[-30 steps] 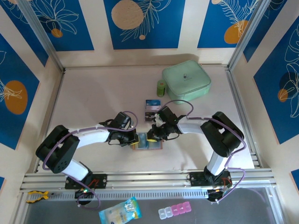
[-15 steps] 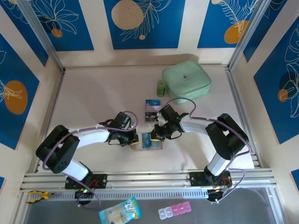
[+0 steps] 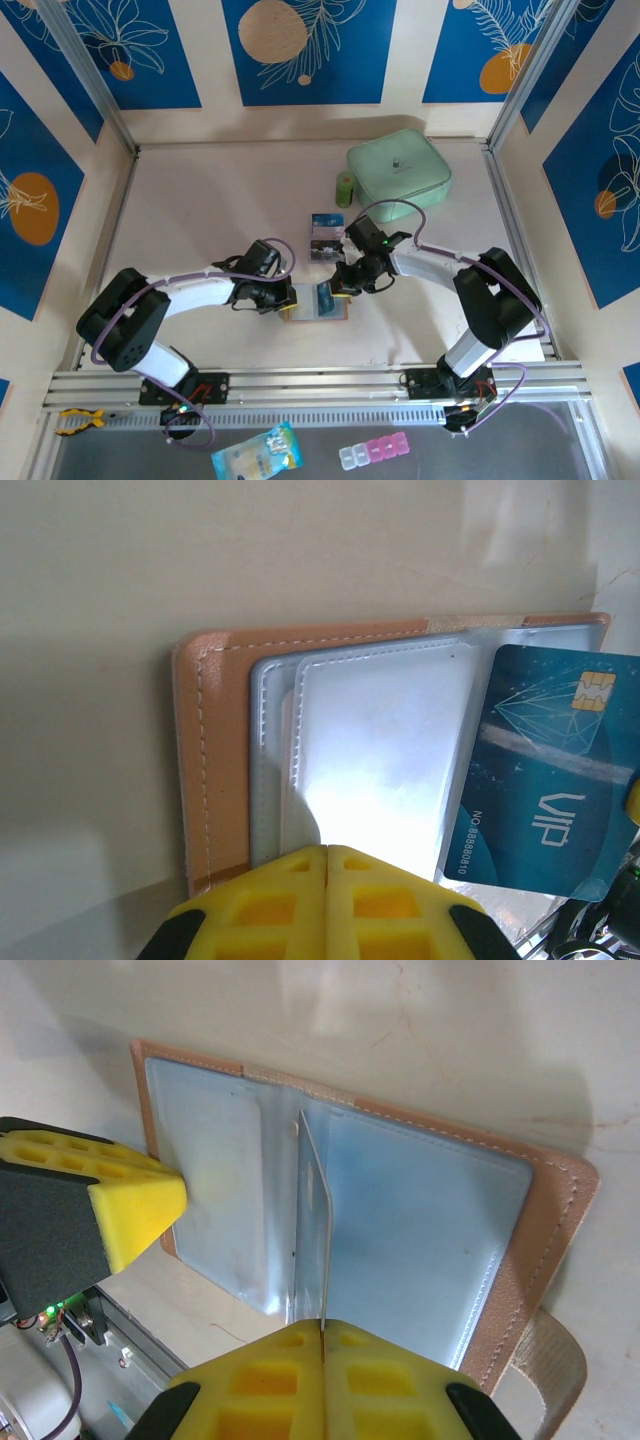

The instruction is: Take the credit cards out of the card holder

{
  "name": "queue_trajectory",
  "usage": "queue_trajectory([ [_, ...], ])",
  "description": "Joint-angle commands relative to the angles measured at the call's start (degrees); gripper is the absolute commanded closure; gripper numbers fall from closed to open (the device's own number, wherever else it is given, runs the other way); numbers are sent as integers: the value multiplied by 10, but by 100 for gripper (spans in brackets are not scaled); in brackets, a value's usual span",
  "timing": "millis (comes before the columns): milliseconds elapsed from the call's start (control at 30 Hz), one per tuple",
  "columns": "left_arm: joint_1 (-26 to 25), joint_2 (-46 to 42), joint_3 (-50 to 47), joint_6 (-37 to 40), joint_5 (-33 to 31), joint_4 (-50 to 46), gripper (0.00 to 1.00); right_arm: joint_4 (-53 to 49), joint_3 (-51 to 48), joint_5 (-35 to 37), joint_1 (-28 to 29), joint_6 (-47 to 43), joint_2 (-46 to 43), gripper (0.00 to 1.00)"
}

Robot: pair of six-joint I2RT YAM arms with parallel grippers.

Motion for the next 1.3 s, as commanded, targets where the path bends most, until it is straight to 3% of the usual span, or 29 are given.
queue_trajectory([
  [0, -3, 8, 1, 3, -9, -34, 98, -18, 13, -8, 2, -7, -3, 93],
  [667, -3, 11, 5, 5, -10, -35, 98, 53, -17, -8, 33, 87, -20, 83],
  [1267, -3, 8, 3, 4, -11, -32, 98, 41, -8, 6, 33, 73, -31, 96],
])
